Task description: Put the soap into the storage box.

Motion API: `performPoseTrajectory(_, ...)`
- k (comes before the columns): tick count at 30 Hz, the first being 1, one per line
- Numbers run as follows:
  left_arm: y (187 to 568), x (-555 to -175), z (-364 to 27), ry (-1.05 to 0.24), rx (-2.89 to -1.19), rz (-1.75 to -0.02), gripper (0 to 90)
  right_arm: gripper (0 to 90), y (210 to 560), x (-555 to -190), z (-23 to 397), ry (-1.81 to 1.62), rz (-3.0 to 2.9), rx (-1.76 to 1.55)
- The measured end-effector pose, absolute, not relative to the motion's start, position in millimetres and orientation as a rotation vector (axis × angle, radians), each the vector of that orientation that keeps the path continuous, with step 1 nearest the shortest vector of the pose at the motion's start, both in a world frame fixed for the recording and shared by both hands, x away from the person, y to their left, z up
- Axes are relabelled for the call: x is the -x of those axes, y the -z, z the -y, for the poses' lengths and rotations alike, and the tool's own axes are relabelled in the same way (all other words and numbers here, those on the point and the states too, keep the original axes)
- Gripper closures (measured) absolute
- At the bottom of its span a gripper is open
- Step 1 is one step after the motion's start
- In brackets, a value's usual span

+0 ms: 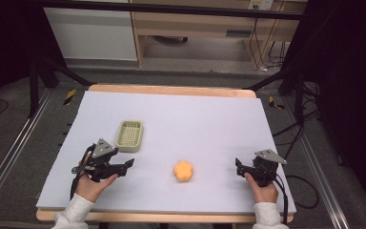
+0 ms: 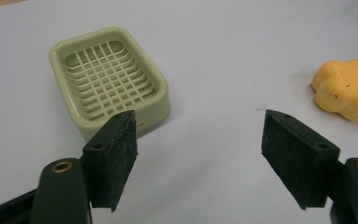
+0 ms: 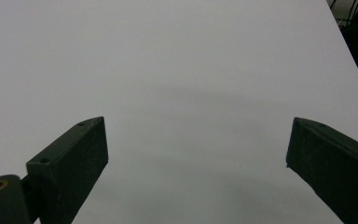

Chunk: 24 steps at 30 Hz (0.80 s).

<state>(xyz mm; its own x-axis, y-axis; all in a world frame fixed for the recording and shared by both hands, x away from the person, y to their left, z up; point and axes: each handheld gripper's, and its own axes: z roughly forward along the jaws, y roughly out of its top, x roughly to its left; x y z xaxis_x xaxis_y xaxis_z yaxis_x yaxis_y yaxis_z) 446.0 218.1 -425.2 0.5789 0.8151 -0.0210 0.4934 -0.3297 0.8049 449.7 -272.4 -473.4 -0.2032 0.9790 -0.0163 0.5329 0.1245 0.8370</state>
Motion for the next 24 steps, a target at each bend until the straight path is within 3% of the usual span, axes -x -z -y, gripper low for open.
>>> performPoseTrajectory(24, 416, -454, -159, -0.458, -2.095, -0.911, 25.5, 5.6, 472, -451, 267, -0.963, -1.819, -1.449)
